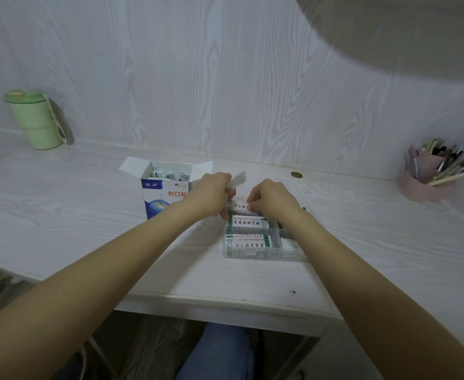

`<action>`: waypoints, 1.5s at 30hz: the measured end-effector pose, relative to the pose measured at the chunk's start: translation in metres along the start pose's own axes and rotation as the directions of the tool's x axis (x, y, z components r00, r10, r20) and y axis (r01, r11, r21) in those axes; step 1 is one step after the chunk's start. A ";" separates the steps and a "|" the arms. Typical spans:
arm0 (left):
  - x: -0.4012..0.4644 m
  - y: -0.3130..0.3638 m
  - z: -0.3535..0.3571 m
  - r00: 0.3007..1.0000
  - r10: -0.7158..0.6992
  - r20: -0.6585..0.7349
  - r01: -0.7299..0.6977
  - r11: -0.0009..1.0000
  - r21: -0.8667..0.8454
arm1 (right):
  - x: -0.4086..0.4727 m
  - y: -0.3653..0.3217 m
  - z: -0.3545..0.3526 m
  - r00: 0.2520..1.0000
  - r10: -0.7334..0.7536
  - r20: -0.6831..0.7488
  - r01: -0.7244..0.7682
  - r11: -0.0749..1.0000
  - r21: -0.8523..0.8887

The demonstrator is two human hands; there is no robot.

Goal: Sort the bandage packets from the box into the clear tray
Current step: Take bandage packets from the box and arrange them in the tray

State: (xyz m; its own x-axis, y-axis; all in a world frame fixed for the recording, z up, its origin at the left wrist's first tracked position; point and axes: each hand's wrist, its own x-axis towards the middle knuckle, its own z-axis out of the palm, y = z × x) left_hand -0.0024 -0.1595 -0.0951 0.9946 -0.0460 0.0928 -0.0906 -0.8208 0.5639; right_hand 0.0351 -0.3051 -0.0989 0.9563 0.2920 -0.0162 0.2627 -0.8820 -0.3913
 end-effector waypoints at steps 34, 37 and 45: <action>-0.004 -0.003 -0.001 1.000 -0.027 0.006 0.027 0.995 -0.099 | -0.005 -0.013 0.001 1.000 0.017 -0.008 -0.018 0.998 -0.052; -0.004 -0.002 -0.001 0.999 -0.033 0.019 0.035 0.996 -0.088 | -0.005 -0.013 0.002 1.000 0.023 -0.004 -0.023 0.998 -0.052; -0.016 -0.003 -0.011 0.999 -0.041 0.022 0.047 0.859 -0.510 | -0.006 -0.002 -0.012 0.999 -0.011 -0.037 0.014 0.998 0.068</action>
State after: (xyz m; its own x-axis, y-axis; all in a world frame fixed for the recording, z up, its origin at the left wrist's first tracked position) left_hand -0.0188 -0.1500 -0.0892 0.9984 -0.0249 0.0513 -0.0570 -0.4165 0.9073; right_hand 0.0304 -0.3096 -0.0868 0.9573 0.2882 0.0222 0.2666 -0.8507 -0.4530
